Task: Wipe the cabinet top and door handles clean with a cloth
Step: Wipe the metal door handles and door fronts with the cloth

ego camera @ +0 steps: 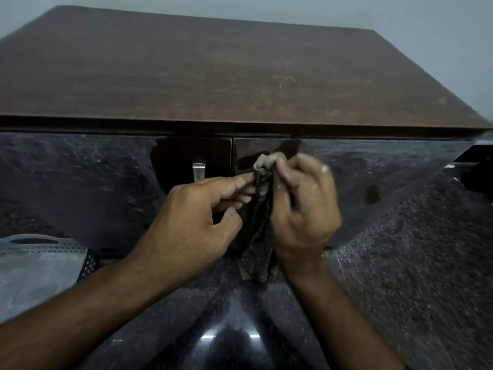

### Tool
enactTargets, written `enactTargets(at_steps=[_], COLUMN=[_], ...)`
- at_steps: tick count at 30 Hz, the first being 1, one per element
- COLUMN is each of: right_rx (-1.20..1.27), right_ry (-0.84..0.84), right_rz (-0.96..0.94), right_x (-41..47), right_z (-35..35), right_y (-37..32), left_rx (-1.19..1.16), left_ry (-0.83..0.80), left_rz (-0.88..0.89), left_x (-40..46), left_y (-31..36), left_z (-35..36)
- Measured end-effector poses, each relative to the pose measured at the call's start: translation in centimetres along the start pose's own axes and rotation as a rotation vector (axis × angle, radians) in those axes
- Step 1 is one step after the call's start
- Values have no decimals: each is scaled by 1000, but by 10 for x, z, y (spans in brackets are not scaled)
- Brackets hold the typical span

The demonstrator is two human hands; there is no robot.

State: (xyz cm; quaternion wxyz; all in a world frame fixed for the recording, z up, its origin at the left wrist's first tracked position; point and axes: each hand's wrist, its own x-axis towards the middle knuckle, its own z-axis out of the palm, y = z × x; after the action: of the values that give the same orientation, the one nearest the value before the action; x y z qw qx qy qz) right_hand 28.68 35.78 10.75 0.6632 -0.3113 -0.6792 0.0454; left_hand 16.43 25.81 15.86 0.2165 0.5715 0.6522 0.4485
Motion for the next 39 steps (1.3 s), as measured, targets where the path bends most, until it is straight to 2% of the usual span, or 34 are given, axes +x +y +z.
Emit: enactTargets(at_steps=[4, 9, 14, 19, 24, 26, 29, 32, 35, 39], right_rx=[-12, 52, 41, 25, 13, 64, 122, 144, 107, -63], right_ry=[-180, -117, -231, -193, -319, -310, -179, -100, -171, -248], right_rz=[104, 188, 206, 209, 205, 281, 411, 278, 65, -182], right_x=[-40, -17, -34, -23, -32, -25, -23, -21, -5, 3], right_z=[-7, -5, -9, -5, -14, -17, -28, -29, -9, 3], right_y=[12, -1, 5, 2, 0, 2, -12, -36, -42, -29], left_rx=[-6, 2, -1, -3, 13, 25, 55, 62, 87, 114], left_ry=[12, 11, -17, 1, 32, 46, 109, 166, 175, 149], left_rz=[-12, -22, -34, -36, -42, -51, -59, -99, -110, -113], left_x=[1, 0, -3, -1, 0, -1, -2, -1, -1, -5], left_y=[3, 5, 6, 7, 4, 5, 6, 6, 6, 9], left_z=[1, 0, -1, 0, -1, -2, -7, -13, -14, -19])
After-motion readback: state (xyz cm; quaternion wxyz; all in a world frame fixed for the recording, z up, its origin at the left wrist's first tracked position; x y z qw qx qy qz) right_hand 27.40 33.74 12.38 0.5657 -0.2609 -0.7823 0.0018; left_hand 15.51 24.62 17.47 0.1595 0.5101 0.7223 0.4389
